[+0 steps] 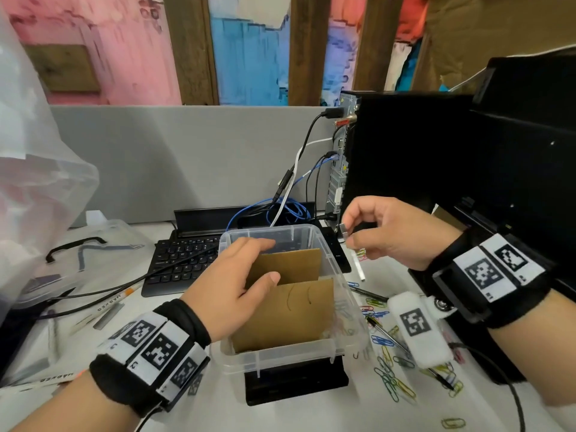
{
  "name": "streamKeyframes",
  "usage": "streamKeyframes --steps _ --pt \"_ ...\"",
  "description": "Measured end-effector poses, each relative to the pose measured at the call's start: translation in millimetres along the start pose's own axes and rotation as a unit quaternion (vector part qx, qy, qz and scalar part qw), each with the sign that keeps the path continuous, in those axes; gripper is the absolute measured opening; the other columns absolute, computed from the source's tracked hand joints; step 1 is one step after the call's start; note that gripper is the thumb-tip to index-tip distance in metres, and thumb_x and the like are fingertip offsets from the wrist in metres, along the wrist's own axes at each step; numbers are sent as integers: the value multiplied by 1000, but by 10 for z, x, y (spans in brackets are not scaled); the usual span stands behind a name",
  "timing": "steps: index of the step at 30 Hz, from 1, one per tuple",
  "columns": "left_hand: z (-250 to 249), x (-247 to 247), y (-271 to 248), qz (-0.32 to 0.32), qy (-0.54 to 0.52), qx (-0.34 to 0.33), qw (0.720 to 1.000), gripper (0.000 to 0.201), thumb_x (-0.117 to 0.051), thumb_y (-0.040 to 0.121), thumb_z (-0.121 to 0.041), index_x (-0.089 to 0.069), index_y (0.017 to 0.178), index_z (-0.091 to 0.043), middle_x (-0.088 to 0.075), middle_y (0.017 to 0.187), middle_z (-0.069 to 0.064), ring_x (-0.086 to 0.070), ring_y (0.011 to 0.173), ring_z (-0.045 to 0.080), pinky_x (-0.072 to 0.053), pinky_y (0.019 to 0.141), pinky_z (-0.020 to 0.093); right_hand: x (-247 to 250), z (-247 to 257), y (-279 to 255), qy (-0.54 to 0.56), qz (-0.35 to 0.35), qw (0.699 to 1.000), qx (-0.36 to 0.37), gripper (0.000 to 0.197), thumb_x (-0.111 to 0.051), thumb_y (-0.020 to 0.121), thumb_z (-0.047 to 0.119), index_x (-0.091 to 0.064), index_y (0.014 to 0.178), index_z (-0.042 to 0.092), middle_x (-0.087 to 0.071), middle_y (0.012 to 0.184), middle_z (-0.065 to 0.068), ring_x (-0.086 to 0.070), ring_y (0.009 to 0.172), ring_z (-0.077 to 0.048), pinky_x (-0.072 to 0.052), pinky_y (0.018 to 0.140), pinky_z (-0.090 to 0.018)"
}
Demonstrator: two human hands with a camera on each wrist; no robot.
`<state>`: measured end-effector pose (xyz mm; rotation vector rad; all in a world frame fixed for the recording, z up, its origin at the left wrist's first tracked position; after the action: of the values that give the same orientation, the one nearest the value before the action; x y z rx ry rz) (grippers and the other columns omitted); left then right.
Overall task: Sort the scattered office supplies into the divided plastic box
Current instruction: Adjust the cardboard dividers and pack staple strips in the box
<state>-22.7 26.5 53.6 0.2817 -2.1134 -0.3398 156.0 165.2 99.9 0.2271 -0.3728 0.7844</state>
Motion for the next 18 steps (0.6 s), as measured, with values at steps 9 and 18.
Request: streamKeyframes --steps 9,18 --pt "-388 92 -116 -60 -144 -56 986 34 -59 86 -42 -53 119 -37 -59 115 -17 -62 103 3 -56 78 25 -564 196 -127 11 55 998 29 23 -68 77 -4 -59 81 17 -58 85 -2 -50 58 -14 -42 49 -23" --pt "-458 201 -182 -95 -121 -81 985 15 -60 87 -36 -61 99 -27 -61 95 -12 -64 91 11 -55 66 34 -747 275 -230 -11 62 997 47 23 -69 76 0 -59 81 20 -62 87 2 -53 53 -1 -43 51 -25"
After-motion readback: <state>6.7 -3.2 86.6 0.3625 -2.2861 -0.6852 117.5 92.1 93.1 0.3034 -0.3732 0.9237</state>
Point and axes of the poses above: each hand's wrist, its own y-axis towards the middle knuckle, its own x-axis out of the back of the hand, z = x × y, the point moved 5 cm from there along y, towards the middle knuckle
